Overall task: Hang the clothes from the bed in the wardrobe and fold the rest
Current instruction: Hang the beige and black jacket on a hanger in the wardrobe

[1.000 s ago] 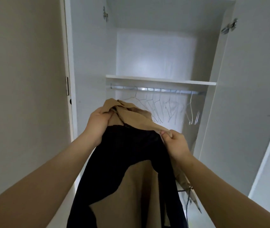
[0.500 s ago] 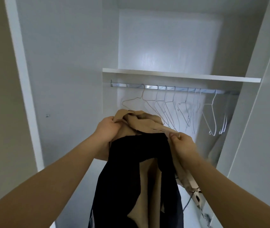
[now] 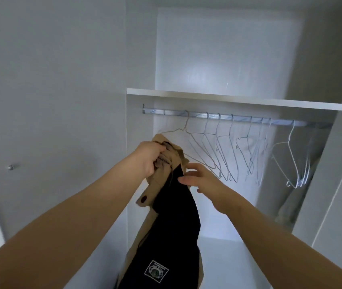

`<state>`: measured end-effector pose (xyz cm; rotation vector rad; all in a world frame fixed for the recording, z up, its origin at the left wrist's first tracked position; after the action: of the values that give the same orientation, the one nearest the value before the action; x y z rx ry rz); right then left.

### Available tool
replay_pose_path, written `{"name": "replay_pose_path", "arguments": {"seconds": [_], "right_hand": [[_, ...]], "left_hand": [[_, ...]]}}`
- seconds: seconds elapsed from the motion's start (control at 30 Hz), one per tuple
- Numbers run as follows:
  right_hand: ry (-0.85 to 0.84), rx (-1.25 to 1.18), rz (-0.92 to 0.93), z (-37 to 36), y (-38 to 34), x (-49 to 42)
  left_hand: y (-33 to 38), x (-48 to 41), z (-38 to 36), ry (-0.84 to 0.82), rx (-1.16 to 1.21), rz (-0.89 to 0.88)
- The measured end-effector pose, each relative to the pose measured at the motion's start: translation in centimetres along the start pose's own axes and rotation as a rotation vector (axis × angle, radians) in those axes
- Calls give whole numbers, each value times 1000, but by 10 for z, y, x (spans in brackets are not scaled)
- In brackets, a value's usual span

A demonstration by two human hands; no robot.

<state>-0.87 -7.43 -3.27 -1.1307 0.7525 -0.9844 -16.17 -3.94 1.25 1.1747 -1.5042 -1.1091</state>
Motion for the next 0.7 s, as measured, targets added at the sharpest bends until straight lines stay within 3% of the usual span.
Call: {"name": "replay_pose_path", "arguments": {"seconds": [0.1,0.23,0.4,0.47,0.53,0.63,0.7], "right_hand": [[-111,118,100,-11,2,-8],[234,232,125,-5,4,-17],[330,-288,120,11,-3,-20],[313,-453,122,15,-8,-21],[278,-569,138,15,-13,-21],[252,-731,125,19,-18,-18],[237,-795,117,24,-21,-17]], "left_hand": [[0,0,-15,-49,45,-3],[9,5,-17,-173,16,-84],[14,7,6,-200,-297,-346],[-1,6,13,-305,-320,-333],[-24,4,18,-345,-533,-286],[-64,-3,13,-214,-936,-236],[-88,-9,4,-201,-816,-130]]}}
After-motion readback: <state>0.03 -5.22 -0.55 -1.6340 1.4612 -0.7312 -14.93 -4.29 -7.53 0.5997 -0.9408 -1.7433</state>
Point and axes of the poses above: each hand's wrist, its own x-axis away from the middle knuckle, its own z-axis out of the back of the hand, y = z × x, the point moved 2 cm from there along -x, towards the middle knuckle, and after that the axes turned 10 degrees about -y, right-handed, at the moved point
